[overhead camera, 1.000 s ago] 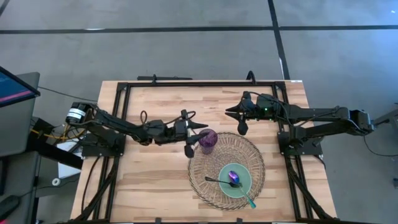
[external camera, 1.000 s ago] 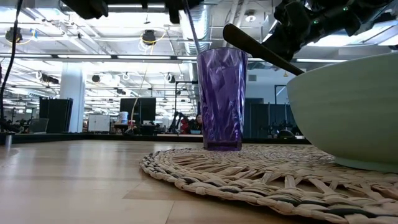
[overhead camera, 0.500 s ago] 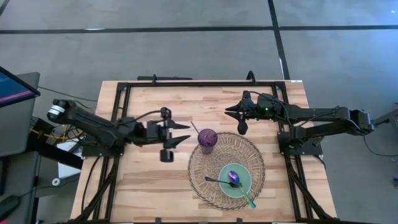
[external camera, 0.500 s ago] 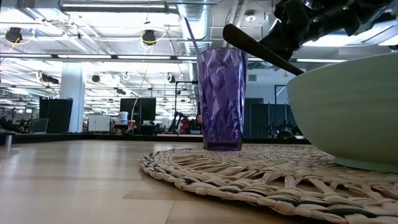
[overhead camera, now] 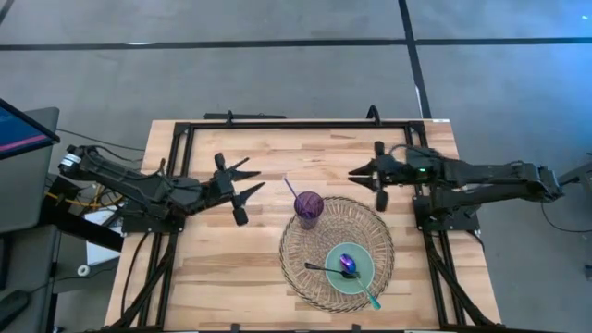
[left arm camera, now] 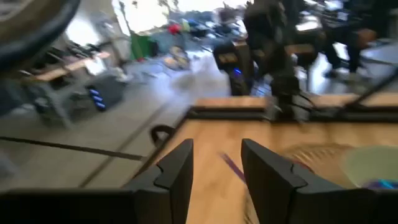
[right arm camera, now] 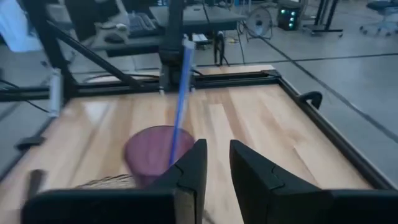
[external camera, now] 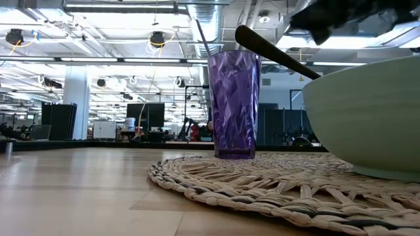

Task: Pick & Place Utensil
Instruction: Return to Home Position

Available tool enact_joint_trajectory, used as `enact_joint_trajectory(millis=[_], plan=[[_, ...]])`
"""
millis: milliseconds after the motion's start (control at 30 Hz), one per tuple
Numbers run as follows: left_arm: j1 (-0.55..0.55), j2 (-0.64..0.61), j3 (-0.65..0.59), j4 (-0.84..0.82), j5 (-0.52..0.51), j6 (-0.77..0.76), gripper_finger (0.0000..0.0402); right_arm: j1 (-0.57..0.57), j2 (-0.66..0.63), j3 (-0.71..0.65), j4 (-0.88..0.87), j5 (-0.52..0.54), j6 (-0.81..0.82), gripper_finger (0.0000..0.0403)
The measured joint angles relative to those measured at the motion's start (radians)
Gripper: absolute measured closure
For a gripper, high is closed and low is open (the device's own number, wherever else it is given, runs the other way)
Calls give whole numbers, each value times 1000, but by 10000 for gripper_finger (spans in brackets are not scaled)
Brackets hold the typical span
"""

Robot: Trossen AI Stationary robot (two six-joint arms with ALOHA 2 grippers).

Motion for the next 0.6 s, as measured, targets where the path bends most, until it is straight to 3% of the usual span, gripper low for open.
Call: enact_joint_trajectory(millis=[133, 267, 433, 600], plan=[[-1, -62, -4, -94, 114, -47, 266, 53, -149, -15, -107, 3, 28, 339], [-1, -180, -78, -91, 148, -56, 266, 103, -282, -105, -87, 25, 35, 339], [0, -359, -269, -44, 174, -101, 266, 130, -450, -167, -86, 139, 71, 339], [0, -496, -512, 186, 198, -65, 266, 138, -537, -237, -88, 139, 21, 339]])
